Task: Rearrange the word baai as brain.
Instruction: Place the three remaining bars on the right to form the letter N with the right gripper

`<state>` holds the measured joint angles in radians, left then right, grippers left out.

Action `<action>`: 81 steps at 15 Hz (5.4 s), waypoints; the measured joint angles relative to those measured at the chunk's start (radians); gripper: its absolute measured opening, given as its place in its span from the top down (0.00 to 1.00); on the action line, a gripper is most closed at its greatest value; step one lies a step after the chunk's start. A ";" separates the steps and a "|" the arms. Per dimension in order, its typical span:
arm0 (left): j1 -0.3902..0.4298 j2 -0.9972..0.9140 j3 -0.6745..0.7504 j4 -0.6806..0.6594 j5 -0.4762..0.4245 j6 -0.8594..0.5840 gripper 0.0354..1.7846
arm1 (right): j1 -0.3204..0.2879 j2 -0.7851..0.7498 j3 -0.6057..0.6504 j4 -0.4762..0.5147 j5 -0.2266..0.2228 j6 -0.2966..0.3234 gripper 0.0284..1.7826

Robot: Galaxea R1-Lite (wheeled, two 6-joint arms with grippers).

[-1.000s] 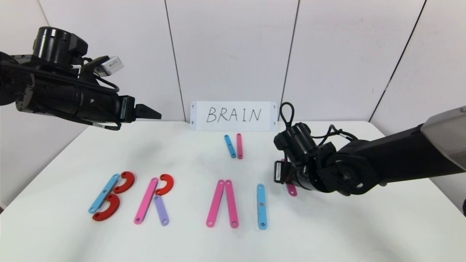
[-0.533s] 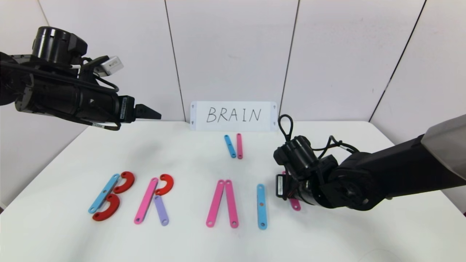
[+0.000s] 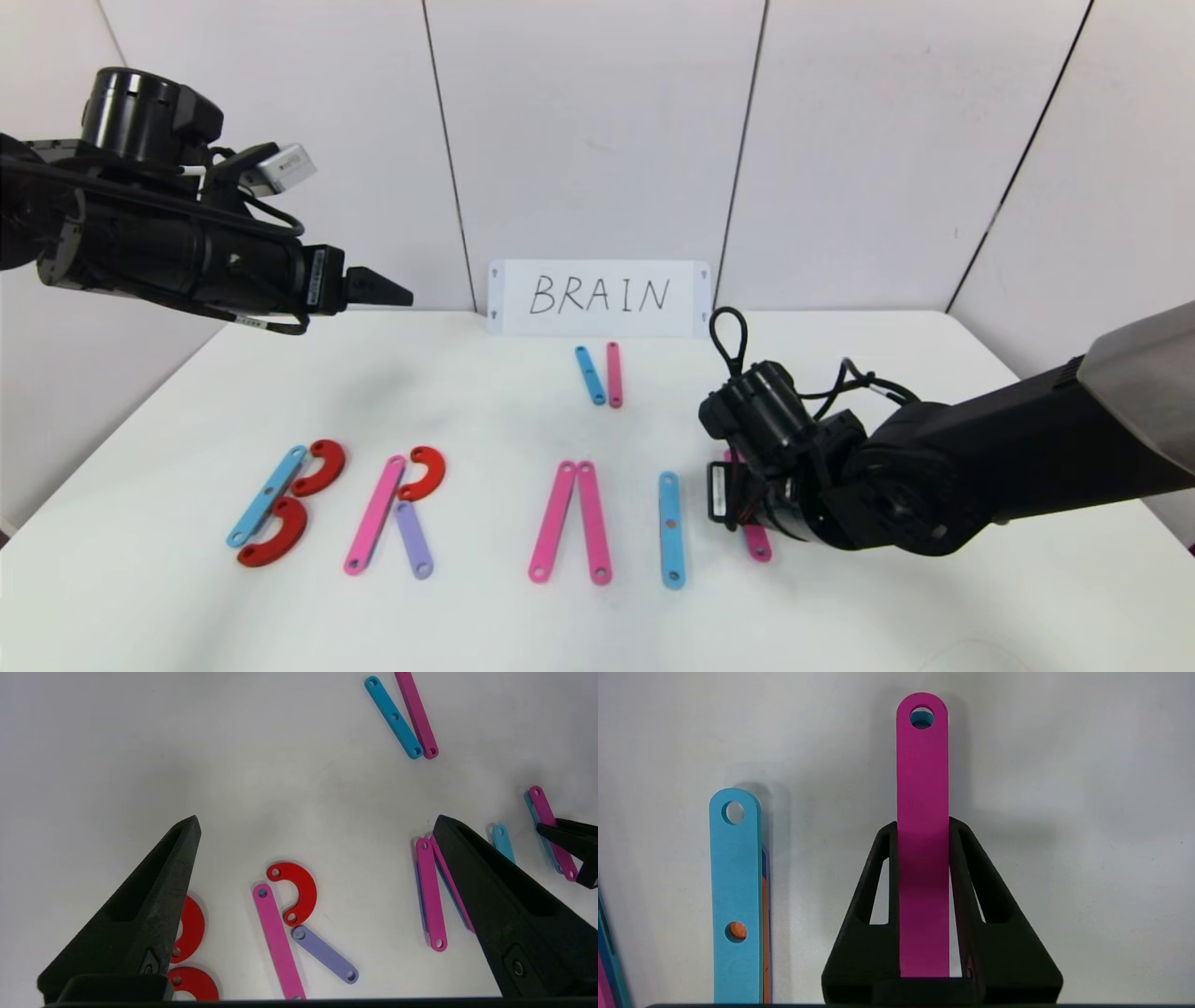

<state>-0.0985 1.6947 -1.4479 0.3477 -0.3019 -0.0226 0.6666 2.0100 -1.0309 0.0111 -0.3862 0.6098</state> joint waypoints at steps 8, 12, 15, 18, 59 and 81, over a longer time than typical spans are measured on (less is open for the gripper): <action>0.000 0.000 0.000 0.001 0.000 0.000 0.03 | 0.000 -0.019 0.011 0.001 0.001 -0.007 0.18; -0.001 -0.003 0.000 -0.001 0.000 -0.001 0.03 | -0.010 -0.039 -0.010 0.005 0.000 -0.036 0.03; 0.000 -0.005 0.000 -0.003 0.000 -0.001 0.03 | -0.026 -0.057 -0.059 0.001 0.011 -0.151 0.02; 0.000 -0.007 -0.001 -0.005 0.000 -0.003 0.03 | -0.040 -0.063 -0.135 -0.001 0.059 -0.298 0.02; -0.004 -0.016 0.005 -0.001 -0.004 0.000 0.03 | -0.040 0.578 -0.930 -0.146 0.401 -0.483 0.02; -0.006 -0.018 0.006 -0.003 -0.004 0.000 0.03 | -0.038 0.598 -0.928 -0.144 0.360 -0.533 0.72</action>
<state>-0.1043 1.6766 -1.4421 0.3449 -0.3064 -0.0226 0.6283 2.6083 -1.9585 -0.1326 -0.0264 0.0764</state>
